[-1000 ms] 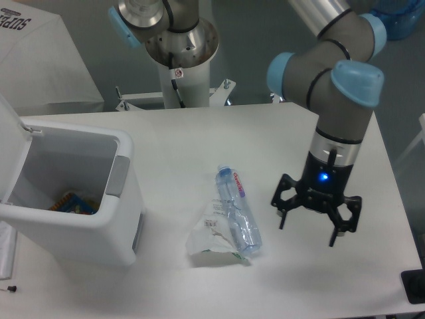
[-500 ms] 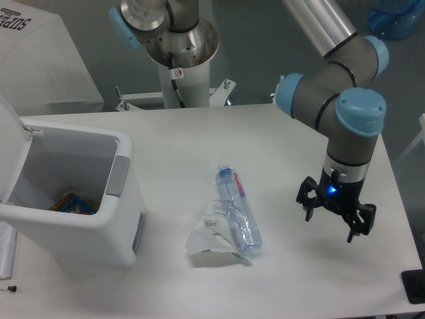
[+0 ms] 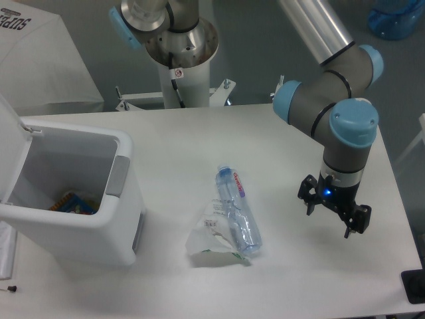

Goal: Open the trash can

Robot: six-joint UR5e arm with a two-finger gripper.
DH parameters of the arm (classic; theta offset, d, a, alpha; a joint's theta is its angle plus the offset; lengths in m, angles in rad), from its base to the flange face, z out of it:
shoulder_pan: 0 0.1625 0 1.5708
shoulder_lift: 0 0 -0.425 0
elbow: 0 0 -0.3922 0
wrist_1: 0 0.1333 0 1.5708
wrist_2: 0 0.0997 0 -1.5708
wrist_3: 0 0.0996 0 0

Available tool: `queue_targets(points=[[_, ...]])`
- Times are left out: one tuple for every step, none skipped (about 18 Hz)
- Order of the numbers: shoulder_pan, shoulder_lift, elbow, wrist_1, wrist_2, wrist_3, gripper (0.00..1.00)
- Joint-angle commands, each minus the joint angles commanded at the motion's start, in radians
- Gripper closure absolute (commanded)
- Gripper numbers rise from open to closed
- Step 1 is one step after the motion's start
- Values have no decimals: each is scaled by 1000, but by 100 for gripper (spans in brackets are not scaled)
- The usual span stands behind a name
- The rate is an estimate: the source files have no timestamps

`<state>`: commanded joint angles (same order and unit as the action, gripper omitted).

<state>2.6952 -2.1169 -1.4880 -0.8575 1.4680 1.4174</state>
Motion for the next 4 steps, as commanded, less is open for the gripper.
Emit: queue_targets(points=[[0,0,0,0,0,0,0],[-2,0,-2,0,0,0,0],[0,2,-5,2,2,0,0],[0,0,-5,2,3,2,0]])
